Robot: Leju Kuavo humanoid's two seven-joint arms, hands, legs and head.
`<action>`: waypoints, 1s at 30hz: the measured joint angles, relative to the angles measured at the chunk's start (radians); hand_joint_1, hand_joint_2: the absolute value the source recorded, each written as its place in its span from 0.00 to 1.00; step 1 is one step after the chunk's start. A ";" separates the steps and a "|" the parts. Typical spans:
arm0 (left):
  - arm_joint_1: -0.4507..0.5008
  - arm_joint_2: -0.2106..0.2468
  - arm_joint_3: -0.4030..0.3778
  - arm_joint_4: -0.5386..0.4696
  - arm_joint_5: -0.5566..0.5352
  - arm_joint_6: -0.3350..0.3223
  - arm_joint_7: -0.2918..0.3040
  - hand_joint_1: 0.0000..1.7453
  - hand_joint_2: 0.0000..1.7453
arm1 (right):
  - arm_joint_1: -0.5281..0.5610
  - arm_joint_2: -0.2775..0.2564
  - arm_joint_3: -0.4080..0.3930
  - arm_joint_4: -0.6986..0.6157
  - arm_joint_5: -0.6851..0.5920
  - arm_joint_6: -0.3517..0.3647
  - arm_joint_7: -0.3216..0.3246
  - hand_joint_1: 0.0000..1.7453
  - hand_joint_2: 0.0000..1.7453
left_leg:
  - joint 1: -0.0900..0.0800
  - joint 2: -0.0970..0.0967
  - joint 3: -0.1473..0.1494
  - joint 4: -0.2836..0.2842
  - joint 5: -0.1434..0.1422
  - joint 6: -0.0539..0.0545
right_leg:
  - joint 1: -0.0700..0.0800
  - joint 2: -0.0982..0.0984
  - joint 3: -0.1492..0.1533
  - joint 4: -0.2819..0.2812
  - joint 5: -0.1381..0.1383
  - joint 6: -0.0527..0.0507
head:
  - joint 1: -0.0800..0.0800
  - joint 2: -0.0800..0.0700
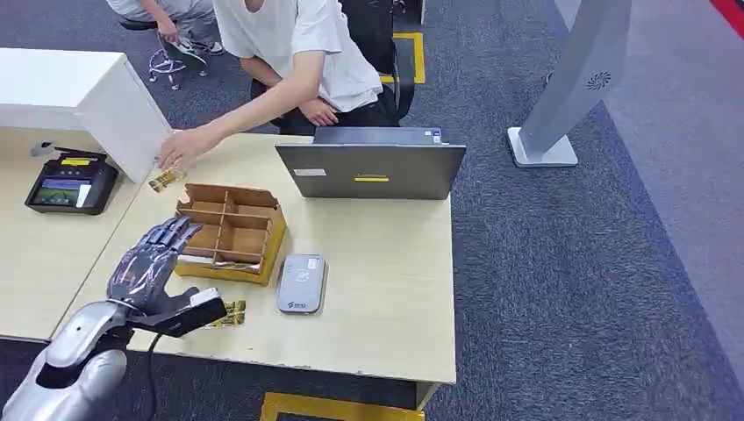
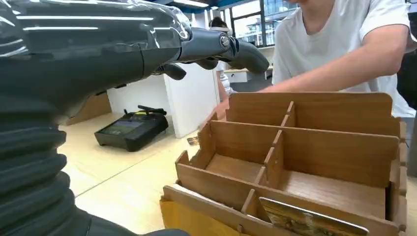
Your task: Pass the card to the sensor for recognition and then transmit it.
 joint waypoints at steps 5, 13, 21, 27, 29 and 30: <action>-0.009 0.004 -0.007 0.013 0.000 -0.009 0.000 0.00 1.00 | 0.000 0.000 0.003 0.000 0.000 0.000 0.000 0.00 0.00 | 0.000 0.000 0.000 0.000 0.000 0.000 | 0.000 0.000 0.000 0.000 0.000 0.000 | 0.000 0.000; -0.042 0.054 -0.070 0.034 0.026 -0.057 0.000 0.00 1.00 | 0.000 0.000 0.006 0.000 0.002 -0.002 0.000 0.00 0.00 | 0.000 0.000 0.000 0.000 0.000 0.000 | 0.000 0.000 0.000 0.000 0.000 0.000 | 0.000 0.000; -0.069 0.098 -0.107 0.039 0.035 -0.075 0.000 0.00 1.00 | -0.001 0.000 0.008 0.000 0.005 0.001 -0.002 0.00 0.00 | 0.000 0.000 0.000 0.000 0.000 0.000 | 0.000 0.000 0.000 0.000 0.000 0.000 | 0.000 0.000; -0.073 0.120 -0.129 0.039 0.032 -0.075 0.000 0.00 1.00 | -0.002 0.000 0.013 0.000 0.013 0.004 -0.004 0.00 0.00 | 0.000 0.000 0.000 0.000 0.000 0.000 | 0.000 0.000 0.000 0.000 0.000 0.000 | 0.000 0.000; -0.079 0.124 -0.140 0.039 0.031 -0.074 0.000 0.00 1.00 | -0.002 0.001 0.013 0.000 0.014 0.004 -0.004 0.00 0.00 | 0.000 0.000 0.000 0.000 0.000 0.000 | 0.000 0.000 0.000 0.000 0.000 0.000 | 0.000 0.000; -0.083 0.125 -0.145 0.039 0.031 -0.074 0.000 0.00 1.00 | -0.002 0.001 0.014 0.000 0.015 0.004 -0.004 0.00 0.00 | 0.000 0.000 0.000 0.000 0.000 0.000 | 0.000 0.000 0.000 0.000 0.000 0.000 | 0.000 0.000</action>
